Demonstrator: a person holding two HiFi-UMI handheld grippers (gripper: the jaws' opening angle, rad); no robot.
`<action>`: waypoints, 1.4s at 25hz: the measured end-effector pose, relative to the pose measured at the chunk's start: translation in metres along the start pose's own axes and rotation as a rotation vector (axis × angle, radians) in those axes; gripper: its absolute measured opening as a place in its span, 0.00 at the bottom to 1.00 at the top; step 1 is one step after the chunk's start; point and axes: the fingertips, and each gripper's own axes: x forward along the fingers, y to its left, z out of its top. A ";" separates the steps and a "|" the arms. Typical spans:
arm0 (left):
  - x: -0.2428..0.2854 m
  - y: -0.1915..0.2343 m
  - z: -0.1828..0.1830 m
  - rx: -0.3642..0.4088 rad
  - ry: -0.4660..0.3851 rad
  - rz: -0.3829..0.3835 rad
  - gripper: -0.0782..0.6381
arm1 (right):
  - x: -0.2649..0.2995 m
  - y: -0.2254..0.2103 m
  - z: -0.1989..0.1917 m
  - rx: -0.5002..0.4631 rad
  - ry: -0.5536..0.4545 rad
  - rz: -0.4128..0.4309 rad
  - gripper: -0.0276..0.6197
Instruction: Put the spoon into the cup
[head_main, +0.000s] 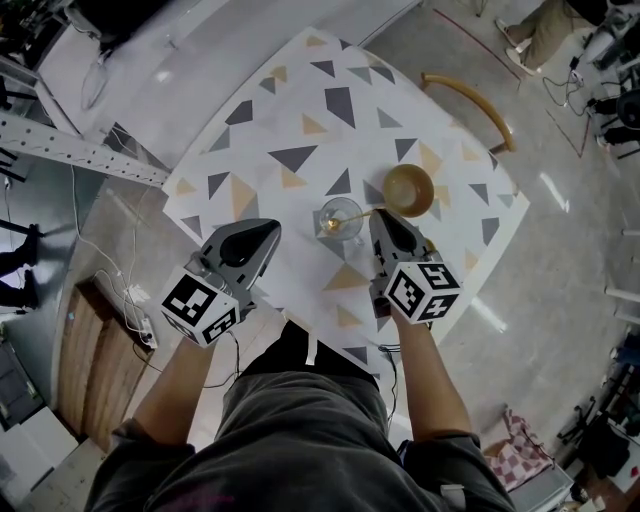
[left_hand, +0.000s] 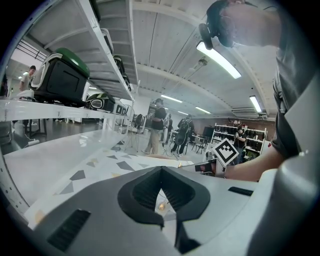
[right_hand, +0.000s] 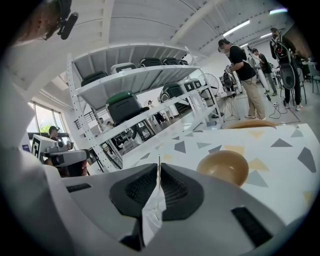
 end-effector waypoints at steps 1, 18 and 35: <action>-0.001 -0.001 0.000 0.002 -0.001 -0.001 0.13 | 0.000 0.000 0.000 0.002 0.000 0.001 0.08; -0.018 -0.006 0.012 0.033 -0.039 -0.021 0.13 | -0.020 0.008 0.010 -0.004 -0.023 -0.027 0.13; -0.051 -0.020 0.033 0.068 -0.100 -0.056 0.13 | -0.063 0.050 0.023 -0.043 -0.086 -0.046 0.13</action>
